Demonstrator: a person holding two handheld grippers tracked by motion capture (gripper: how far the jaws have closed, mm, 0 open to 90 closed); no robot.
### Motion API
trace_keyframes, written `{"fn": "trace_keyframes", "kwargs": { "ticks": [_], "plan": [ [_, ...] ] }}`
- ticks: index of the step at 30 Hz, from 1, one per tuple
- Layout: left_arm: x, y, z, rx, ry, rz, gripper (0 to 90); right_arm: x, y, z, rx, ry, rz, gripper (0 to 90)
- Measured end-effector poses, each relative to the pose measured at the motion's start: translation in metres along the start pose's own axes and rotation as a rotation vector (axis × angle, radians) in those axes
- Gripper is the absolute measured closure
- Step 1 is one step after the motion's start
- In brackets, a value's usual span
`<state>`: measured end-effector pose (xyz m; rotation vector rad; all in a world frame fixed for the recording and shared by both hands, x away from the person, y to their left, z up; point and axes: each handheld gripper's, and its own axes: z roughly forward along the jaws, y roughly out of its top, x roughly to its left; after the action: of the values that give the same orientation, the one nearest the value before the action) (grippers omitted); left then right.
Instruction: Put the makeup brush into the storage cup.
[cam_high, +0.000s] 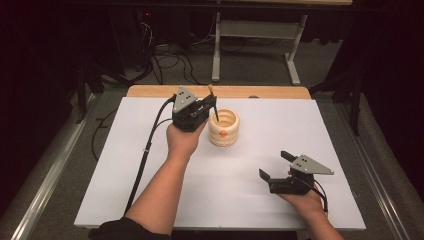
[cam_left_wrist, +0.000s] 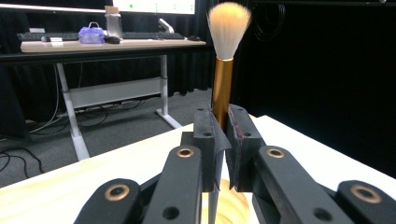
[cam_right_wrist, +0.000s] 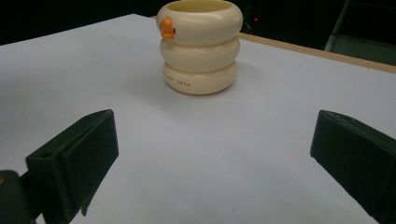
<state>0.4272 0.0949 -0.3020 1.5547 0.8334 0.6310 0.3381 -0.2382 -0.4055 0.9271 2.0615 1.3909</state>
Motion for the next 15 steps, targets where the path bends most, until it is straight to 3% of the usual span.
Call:
{"fn": "trace_keyframes", "kwargs": {
  "ticks": [15],
  "plan": [
    [-0.0028, -0.0064, 0.0081, 0.011, -0.004, -0.002, 83.9, 0.0002, 0.0, -0.0003, 0.0, 0.003, 0.003, 2.4]
  ]
}}
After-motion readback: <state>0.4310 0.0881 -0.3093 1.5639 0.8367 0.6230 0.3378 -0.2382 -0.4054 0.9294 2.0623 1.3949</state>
